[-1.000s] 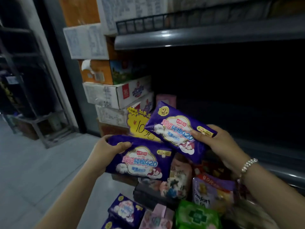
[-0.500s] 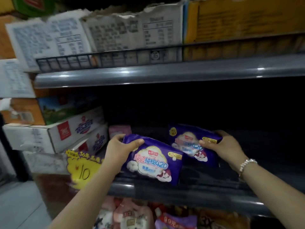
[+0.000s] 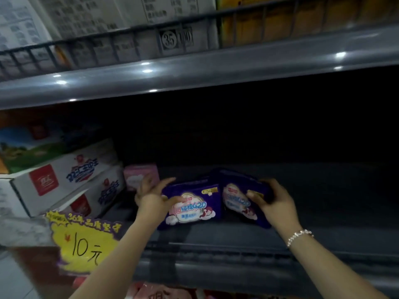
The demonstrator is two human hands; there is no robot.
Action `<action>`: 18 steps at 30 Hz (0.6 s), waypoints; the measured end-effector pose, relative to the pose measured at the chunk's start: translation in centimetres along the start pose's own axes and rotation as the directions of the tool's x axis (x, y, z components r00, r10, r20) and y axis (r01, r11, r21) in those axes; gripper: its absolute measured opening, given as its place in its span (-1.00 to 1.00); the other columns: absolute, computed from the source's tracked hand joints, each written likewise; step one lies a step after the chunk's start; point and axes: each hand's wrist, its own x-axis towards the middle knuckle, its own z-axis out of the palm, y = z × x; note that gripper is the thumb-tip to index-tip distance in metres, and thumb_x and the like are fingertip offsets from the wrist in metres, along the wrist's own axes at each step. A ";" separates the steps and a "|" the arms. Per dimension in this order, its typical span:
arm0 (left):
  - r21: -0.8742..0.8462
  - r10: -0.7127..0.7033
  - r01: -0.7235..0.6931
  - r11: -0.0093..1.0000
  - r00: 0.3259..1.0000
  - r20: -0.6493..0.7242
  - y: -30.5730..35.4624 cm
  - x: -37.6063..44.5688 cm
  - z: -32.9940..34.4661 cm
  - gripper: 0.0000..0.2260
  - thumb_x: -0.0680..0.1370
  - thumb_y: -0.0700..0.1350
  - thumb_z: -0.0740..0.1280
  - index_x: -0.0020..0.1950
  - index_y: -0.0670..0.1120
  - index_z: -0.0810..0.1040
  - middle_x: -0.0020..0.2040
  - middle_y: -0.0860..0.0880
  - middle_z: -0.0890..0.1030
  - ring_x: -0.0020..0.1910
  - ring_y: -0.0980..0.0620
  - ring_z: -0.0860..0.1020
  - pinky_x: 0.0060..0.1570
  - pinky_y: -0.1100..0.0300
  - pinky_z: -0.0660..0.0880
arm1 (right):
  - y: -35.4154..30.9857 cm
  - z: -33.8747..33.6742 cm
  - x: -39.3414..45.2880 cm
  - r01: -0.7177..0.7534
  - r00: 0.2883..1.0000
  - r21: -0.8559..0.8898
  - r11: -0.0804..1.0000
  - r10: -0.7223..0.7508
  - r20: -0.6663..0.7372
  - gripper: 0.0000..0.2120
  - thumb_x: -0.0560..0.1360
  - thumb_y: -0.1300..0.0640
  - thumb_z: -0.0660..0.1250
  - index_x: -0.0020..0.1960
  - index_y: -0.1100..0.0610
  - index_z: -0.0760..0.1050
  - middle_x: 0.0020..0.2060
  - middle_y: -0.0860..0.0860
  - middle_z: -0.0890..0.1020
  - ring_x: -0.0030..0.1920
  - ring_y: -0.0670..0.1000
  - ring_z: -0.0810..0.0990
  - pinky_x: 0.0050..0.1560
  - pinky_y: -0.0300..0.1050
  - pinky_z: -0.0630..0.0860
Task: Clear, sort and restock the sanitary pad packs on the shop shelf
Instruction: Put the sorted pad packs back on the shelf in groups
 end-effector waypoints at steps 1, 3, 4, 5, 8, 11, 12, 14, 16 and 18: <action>0.164 0.079 -0.077 0.983 0.997 -0.003 0.5 -0.1 0.3 -0.45 0.38 0.18 0.46 0.35 0.21 0.45 0.51 -0.04 0.17 0.53 -0.04 0.00 0.43 0.00 -0.03 | 0.0 0.0 0.0 0.014 1.000 -0.024 1.000 -0.014 -0.003 -0.63 0.40 0.04 0.51 0.16 0.05 0.51 0.01 0.05 0.56 0.01 0.01 0.52 0.00 -0.15 0.42; 0.296 0.202 -0.210 0.932 0.978 0.056 1.7 -0.2 1.5 -0.45 0.43 0.25 0.38 0.40 0.25 0.40 0.53 0.05 0.13 0.51 0.01 0.01 0.38 0.06 -0.11 | -0.2 0.0 0.0 0.027 0.999 -0.070 0.997 -0.029 -0.023 -0.61 0.42 0.03 0.49 0.18 0.09 0.51 -0.01 0.05 0.51 -0.03 -0.02 0.46 -0.06 -0.20 0.35; 0.295 0.193 -0.216 0.931 0.976 0.103 2.4 -0.4 2.2 -0.42 0.43 0.29 0.35 0.43 0.26 0.34 0.53 0.08 0.14 0.50 0.03 0.04 0.38 0.07 -0.10 | -0.3 -0.1 0.0 0.032 0.999 -0.084 0.996 -0.035 -0.033 -0.61 0.42 0.03 0.49 0.19 0.09 0.51 -0.01 0.05 0.49 -0.05 -0.04 0.44 -0.07 -0.22 0.33; 0.291 0.164 -0.201 0.935 0.976 0.144 2.7 -0.4 3.1 -0.38 0.43 0.33 0.32 0.46 0.28 0.27 0.52 0.10 0.15 0.49 0.04 0.05 0.40 0.06 -0.08 | -0.3 -0.1 -0.2 0.036 0.999 -0.091 0.995 -0.040 -0.037 -0.60 0.42 0.02 0.49 0.20 0.09 0.51 -0.01 0.05 0.48 -0.06 -0.04 0.43 -0.08 -0.23 0.32; 0.293 0.113 -0.159 0.943 0.979 0.168 3.0 0.4 4.6 -0.38 0.43 0.35 0.31 0.45 0.33 0.21 0.47 0.10 0.17 0.47 0.00 0.07 0.46 0.02 -0.06 | -0.3 0.0 -0.3 0.030 0.998 -0.085 0.996 -0.034 -0.049 -0.59 0.42 0.00 0.48 0.21 0.08 0.51 0.01 0.08 0.50 -0.06 -0.03 0.44 -0.08 -0.21 0.34; 0.200 0.137 -0.167 0.965 0.979 0.154 2.2 2.1 5.0 -0.40 0.41 0.26 0.40 0.42 0.29 0.31 0.39 0.04 0.20 0.40 -0.06 0.11 0.46 0.05 -0.02 | -0.2 0.1 -0.3 0.025 0.998 -0.116 0.993 -0.032 -0.058 -0.59 0.44 -0.05 0.44 0.23 0.07 0.50 0.04 0.10 0.52 -0.05 0.02 0.48 -0.12 -0.16 0.35; 0.199 0.160 -0.192 0.961 0.973 0.164 2.0 2.6 5.1 -0.38 0.41 0.25 0.42 0.43 0.28 0.31 0.38 0.03 0.20 0.39 -0.07 0.11 0.47 0.03 -0.03 | -0.2 0.1 -0.3 0.020 0.998 -0.131 0.991 -0.028 -0.064 -0.59 0.45 -0.06 0.43 0.23 0.07 0.50 0.04 0.11 0.51 -0.03 0.06 0.51 -0.14 -0.15 0.36; 0.244 0.212 -0.258 0.935 0.957 0.199 1.5 3.6 5.2 -0.35 0.41 0.24 0.42 0.46 0.26 0.27 0.39 0.00 0.19 0.43 -0.07 0.08 0.49 -0.08 -0.09 | -0.1 0.1 -0.3 0.007 0.995 -0.141 0.990 -0.020 -0.093 -0.60 0.46 -0.05 0.42 0.23 0.08 0.50 0.05 0.12 0.50 -0.03 0.11 0.53 -0.16 -0.13 0.37; 0.302 0.235 -0.300 0.905 0.944 0.234 1.2 4.8 5.5 -0.32 0.44 0.21 0.40 0.50 0.25 0.20 0.43 -0.03 0.16 0.47 -0.06 0.04 0.47 -0.20 -0.22 | 0.0 0.0 -0.3 -0.001 0.990 -0.129 0.992 -0.017 -0.143 -0.62 0.47 -0.01 0.42 0.22 0.11 0.51 0.04 0.14 0.49 -0.09 0.10 0.51 -0.17 -0.14 0.35; 0.337 0.211 -0.296 0.894 0.940 0.267 1.2 5.9 5.9 -0.29 0.46 0.18 0.39 0.53 0.24 0.12 0.49 -0.04 0.12 0.51 -0.07 0.00 0.42 -0.28 -0.30 | 0.3 0.0 -0.2 -0.001 0.983 -0.124 0.992 -0.021 -0.181 -0.64 0.46 0.03 0.43 0.20 0.15 0.51 0.00 0.13 0.47 -0.09 0.15 0.52 -0.17 -0.15 0.34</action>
